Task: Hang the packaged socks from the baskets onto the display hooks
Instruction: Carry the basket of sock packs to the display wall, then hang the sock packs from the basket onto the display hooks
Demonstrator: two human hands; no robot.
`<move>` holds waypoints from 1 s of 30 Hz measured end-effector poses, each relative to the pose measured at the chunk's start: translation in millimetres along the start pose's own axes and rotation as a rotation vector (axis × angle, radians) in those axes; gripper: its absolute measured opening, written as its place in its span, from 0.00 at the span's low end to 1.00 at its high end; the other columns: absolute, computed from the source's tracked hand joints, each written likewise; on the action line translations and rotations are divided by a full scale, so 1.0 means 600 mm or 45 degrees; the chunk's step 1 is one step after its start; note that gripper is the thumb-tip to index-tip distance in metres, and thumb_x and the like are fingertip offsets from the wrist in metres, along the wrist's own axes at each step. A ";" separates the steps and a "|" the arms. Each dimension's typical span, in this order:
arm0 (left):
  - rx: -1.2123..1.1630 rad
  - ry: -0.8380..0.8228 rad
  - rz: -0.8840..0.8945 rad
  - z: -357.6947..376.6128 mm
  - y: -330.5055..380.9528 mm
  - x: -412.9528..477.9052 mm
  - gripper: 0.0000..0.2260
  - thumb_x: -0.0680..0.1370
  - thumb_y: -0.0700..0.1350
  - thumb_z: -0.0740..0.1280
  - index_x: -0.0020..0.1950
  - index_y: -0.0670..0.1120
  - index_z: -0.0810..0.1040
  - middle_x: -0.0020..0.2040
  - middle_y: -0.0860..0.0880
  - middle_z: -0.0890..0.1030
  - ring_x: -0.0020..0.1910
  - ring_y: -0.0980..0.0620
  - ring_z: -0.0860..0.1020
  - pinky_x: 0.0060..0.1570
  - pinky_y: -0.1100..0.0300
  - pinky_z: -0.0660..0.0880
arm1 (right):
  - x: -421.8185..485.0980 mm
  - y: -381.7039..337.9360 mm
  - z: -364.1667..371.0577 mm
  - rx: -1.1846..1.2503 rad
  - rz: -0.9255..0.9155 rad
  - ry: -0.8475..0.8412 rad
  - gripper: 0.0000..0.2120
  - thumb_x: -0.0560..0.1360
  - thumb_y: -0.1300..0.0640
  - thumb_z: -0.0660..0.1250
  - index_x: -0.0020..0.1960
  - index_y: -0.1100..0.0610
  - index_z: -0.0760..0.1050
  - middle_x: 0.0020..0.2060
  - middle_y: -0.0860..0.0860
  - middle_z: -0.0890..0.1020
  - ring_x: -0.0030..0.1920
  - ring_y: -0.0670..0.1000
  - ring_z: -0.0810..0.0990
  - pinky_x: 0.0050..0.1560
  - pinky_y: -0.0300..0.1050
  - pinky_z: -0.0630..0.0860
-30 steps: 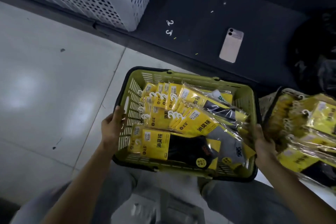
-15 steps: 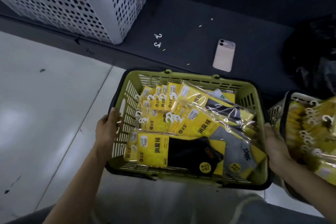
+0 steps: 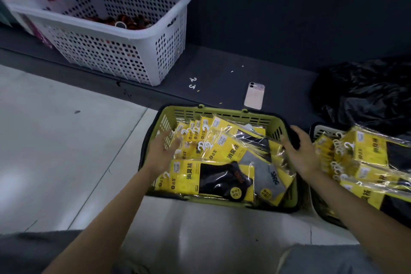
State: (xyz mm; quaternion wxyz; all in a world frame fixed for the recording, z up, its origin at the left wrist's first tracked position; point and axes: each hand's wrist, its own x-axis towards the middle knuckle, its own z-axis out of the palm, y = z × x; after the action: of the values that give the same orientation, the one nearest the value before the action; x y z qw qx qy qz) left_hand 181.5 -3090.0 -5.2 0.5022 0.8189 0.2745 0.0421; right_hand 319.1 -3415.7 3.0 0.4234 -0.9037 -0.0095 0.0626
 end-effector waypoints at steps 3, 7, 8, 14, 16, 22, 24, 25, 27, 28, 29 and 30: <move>-0.092 -0.293 -0.043 0.027 0.026 -0.026 0.23 0.78 0.56 0.61 0.70 0.48 0.67 0.70 0.49 0.68 0.68 0.49 0.67 0.59 0.58 0.66 | -0.010 -0.045 0.017 0.067 -0.082 -0.348 0.25 0.77 0.48 0.65 0.71 0.54 0.66 0.69 0.51 0.70 0.64 0.47 0.69 0.59 0.40 0.64; 0.227 -0.541 0.000 0.038 0.050 -0.032 0.26 0.79 0.59 0.56 0.73 0.46 0.65 0.73 0.48 0.66 0.71 0.49 0.65 0.63 0.58 0.60 | -0.014 -0.079 0.041 -0.112 -0.122 -0.817 0.28 0.77 0.50 0.66 0.73 0.56 0.63 0.72 0.52 0.66 0.69 0.50 0.67 0.61 0.41 0.66; 0.312 -0.600 -0.004 0.040 0.053 -0.028 0.27 0.80 0.60 0.55 0.73 0.45 0.64 0.74 0.47 0.65 0.71 0.48 0.64 0.64 0.57 0.60 | -0.010 -0.081 0.046 -0.175 -0.126 -0.871 0.30 0.76 0.49 0.67 0.74 0.57 0.61 0.73 0.52 0.65 0.71 0.51 0.66 0.65 0.42 0.66; 0.449 -0.672 -0.032 0.081 0.038 0.035 0.20 0.74 0.62 0.65 0.45 0.44 0.79 0.46 0.46 0.78 0.47 0.51 0.76 0.47 0.60 0.72 | 0.061 -0.099 0.101 -0.475 -0.203 -1.029 0.27 0.71 0.47 0.73 0.64 0.58 0.69 0.55 0.50 0.73 0.57 0.50 0.71 0.58 0.43 0.69; 0.381 -0.549 -0.063 0.094 0.020 0.051 0.18 0.68 0.59 0.73 0.43 0.47 0.74 0.46 0.49 0.77 0.44 0.56 0.75 0.44 0.63 0.72 | 0.080 -0.099 0.121 -0.511 -0.239 -1.073 0.18 0.70 0.47 0.74 0.50 0.51 0.68 0.44 0.44 0.68 0.47 0.48 0.68 0.48 0.40 0.67; 0.247 -0.402 -0.172 0.113 -0.008 0.062 0.27 0.60 0.62 0.77 0.47 0.50 0.69 0.50 0.56 0.77 0.48 0.56 0.78 0.41 0.65 0.71 | 0.116 -0.105 0.143 -0.555 -0.320 -1.243 0.22 0.67 0.51 0.77 0.38 0.49 0.61 0.37 0.45 0.66 0.40 0.48 0.65 0.40 0.42 0.63; 0.218 -0.339 -0.158 0.115 -0.006 0.055 0.26 0.62 0.63 0.76 0.47 0.52 0.66 0.47 0.56 0.76 0.44 0.58 0.77 0.41 0.63 0.73 | 0.123 -0.119 0.139 -0.571 -0.325 -1.279 0.22 0.68 0.52 0.76 0.37 0.51 0.61 0.35 0.46 0.66 0.38 0.48 0.65 0.38 0.42 0.62; 0.177 -0.305 -0.163 0.115 -0.001 0.052 0.26 0.63 0.62 0.76 0.48 0.51 0.66 0.46 0.54 0.76 0.43 0.57 0.77 0.41 0.62 0.74 | 0.125 -0.129 0.136 -0.584 -0.318 -1.298 0.22 0.69 0.52 0.76 0.37 0.52 0.61 0.34 0.46 0.65 0.36 0.47 0.64 0.36 0.42 0.61; 0.052 -0.270 -0.200 0.115 0.014 0.045 0.26 0.66 0.58 0.76 0.50 0.49 0.66 0.48 0.49 0.76 0.45 0.51 0.80 0.46 0.53 0.78 | 0.123 -0.143 0.126 -0.595 -0.268 -1.354 0.19 0.71 0.52 0.74 0.38 0.53 0.62 0.34 0.47 0.65 0.35 0.46 0.63 0.35 0.39 0.61; -0.021 -0.256 -0.217 0.114 0.023 0.039 0.26 0.67 0.55 0.76 0.52 0.47 0.65 0.49 0.46 0.76 0.47 0.48 0.80 0.49 0.50 0.78 | 0.120 -0.145 0.122 -0.577 -0.251 -1.377 0.17 0.72 0.52 0.74 0.39 0.53 0.64 0.35 0.48 0.67 0.36 0.46 0.65 0.36 0.39 0.62; -0.102 -0.230 -0.227 0.112 0.033 0.031 0.25 0.67 0.52 0.77 0.53 0.46 0.65 0.51 0.44 0.75 0.49 0.47 0.79 0.50 0.49 0.78 | 0.114 -0.147 0.116 -0.528 -0.249 -1.384 0.14 0.72 0.53 0.73 0.40 0.54 0.68 0.36 0.48 0.70 0.38 0.47 0.68 0.38 0.39 0.65; -0.183 -0.196 -0.229 0.109 0.043 0.024 0.25 0.68 0.49 0.77 0.55 0.44 0.65 0.53 0.43 0.74 0.50 0.48 0.78 0.51 0.51 0.78 | 0.109 -0.147 0.110 -0.463 -0.242 -1.369 0.10 0.73 0.53 0.72 0.41 0.55 0.73 0.38 0.48 0.74 0.41 0.48 0.72 0.42 0.39 0.69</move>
State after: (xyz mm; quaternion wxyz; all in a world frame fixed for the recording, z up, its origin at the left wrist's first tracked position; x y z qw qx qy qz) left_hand 226.8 -3144.3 -18.7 0.5809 0.7537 0.3039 -0.0466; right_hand 379.0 -3304.2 21.8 0.2005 -0.7983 -0.3152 0.4724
